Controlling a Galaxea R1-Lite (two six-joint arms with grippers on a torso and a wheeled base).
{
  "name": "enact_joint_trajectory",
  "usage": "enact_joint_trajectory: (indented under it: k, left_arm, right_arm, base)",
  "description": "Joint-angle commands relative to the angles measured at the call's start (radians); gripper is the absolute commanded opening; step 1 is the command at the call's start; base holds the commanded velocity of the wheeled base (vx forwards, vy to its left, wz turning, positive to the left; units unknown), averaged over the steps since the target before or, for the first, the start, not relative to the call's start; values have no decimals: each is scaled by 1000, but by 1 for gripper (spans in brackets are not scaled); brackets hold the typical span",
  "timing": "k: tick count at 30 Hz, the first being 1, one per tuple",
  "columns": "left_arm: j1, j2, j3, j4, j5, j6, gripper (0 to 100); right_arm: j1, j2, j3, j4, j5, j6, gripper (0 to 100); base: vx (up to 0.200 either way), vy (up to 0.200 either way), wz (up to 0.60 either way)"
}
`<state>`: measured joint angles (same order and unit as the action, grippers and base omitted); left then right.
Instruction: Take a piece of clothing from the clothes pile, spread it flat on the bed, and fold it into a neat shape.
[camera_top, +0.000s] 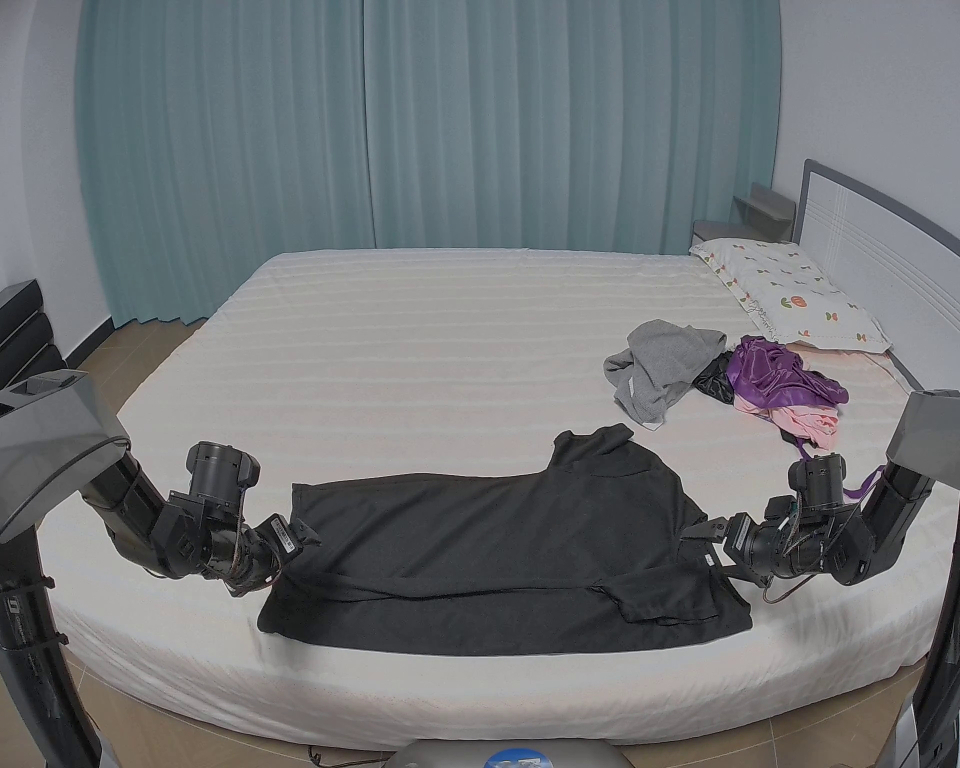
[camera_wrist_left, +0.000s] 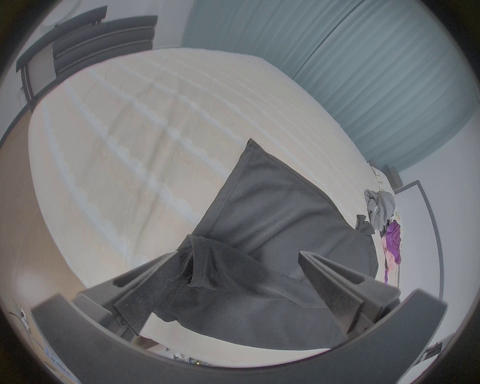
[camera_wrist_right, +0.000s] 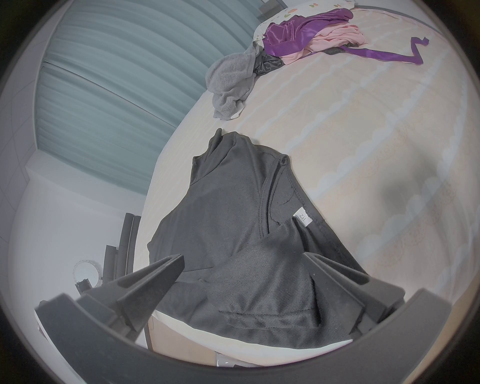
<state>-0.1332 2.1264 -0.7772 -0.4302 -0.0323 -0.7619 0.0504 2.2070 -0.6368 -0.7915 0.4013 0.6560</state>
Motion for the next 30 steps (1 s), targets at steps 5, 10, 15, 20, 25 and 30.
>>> enact_joint_trajectory:
  k: [5,10,15,20,25,30]
  left_arm:
    - [-80,-59,42,-2,20,7,100]
    - [-123,10,19,-1,8,-4,100]
    - [-163,78,-37,7,11,-8,100]
    - [-166,99,-71,24,17,-8,100]
    - [-157,124,-140,140,17,3,100]
    - [-143,149,-191,146,23,1,100]
  right_arm:
    - [9,-7,16,-2,-1,-24,100]
    - [25,-1,19,0,-2,-25,100]
    - [46,0,29,-2,-9,-25,100]
    - [63,2,31,-2,-10,-25,100]
    - [65,0,31,-2,-12,-25,100]
    - [65,2,29,-2,-12,-25,100]
  base:
    - [0,0,0]
    - [0,0,0]
    - [0,0,0]
    - [0,0,0]
    - [0,0,0]
    - [0,0,0]
